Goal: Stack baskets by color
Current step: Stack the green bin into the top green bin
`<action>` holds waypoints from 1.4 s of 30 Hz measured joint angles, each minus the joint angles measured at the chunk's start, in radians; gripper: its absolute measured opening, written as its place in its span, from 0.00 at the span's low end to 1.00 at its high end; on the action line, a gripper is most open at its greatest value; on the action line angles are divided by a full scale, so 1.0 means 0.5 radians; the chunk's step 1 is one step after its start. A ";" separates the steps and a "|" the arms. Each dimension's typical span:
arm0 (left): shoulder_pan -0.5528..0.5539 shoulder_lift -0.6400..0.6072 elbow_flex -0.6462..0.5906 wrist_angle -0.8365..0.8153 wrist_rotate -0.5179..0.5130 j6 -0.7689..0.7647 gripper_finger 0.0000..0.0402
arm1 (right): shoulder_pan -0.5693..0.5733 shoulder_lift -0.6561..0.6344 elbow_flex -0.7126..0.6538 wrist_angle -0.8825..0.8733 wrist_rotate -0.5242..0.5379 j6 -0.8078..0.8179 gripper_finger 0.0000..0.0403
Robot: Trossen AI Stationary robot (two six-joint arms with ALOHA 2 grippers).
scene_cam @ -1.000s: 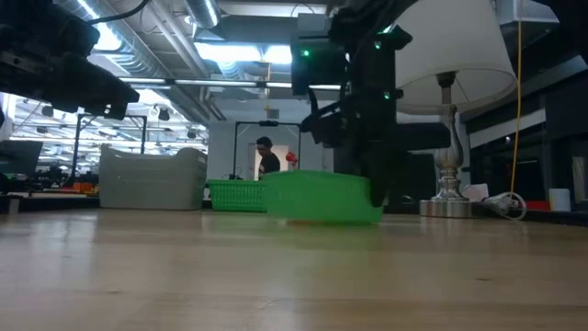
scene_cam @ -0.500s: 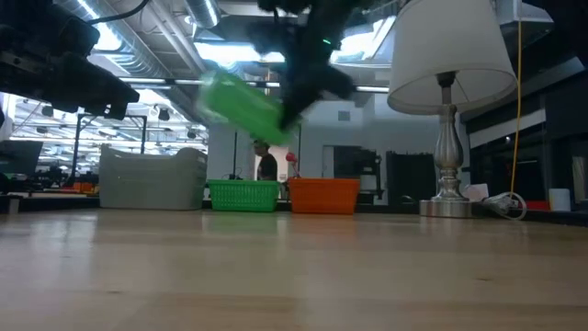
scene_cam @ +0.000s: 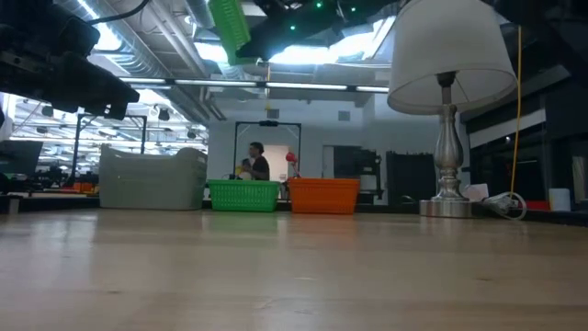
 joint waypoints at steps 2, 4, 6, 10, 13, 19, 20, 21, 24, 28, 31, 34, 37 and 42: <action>-0.001 0.000 0.000 0.000 0.000 0.000 0.00 | -0.053 0.044 0.144 -0.078 -0.045 0.041 0.00; -0.001 0.000 0.000 0.001 0.000 0.000 0.00 | -0.096 0.088 0.300 -0.220 -0.054 0.097 0.00; 0.000 0.000 0.000 0.001 -0.001 -0.001 0.00 | -0.139 0.122 0.451 -0.383 -0.059 0.193 0.00; -0.001 0.000 0.000 0.001 0.000 -0.002 0.00 | -0.223 0.210 0.650 -0.704 -0.165 0.399 0.00; -0.001 0.000 0.000 0.001 0.000 -0.002 0.00 | -0.271 0.272 0.647 -0.748 -0.327 0.430 0.00; 0.000 0.000 0.000 0.001 0.000 -0.003 0.00 | -0.320 0.400 0.648 -0.805 -0.344 0.427 0.00; -0.001 0.000 0.000 0.001 0.000 -0.003 0.00 | -0.324 0.423 0.648 -0.834 -0.343 0.427 0.00; -0.001 0.000 0.000 0.001 -0.001 -0.003 0.00 | -0.327 0.445 0.648 -0.865 -0.343 0.426 0.00; 0.000 0.000 0.000 0.001 -0.001 -0.003 0.00 | -0.327 0.501 0.647 -0.913 -0.338 0.388 0.00; -0.001 0.000 0.000 0.001 0.000 -0.003 0.00 | -0.322 0.594 0.647 -1.001 -0.340 0.382 0.00; -0.001 0.000 0.000 0.001 -0.001 -0.003 0.00 | -0.325 0.638 0.646 -1.052 -0.335 0.382 0.00; -0.001 0.000 0.000 0.001 0.000 -0.003 0.00 | -0.307 0.637 0.647 -1.100 -0.220 0.395 0.00; -0.001 0.000 0.000 0.001 0.000 -0.003 0.00 | -0.274 0.639 0.646 -1.216 -0.031 0.429 0.00; -0.001 0.000 0.000 0.001 0.000 -0.003 0.00 | -0.252 0.637 0.646 -1.337 -0.077 0.543 0.00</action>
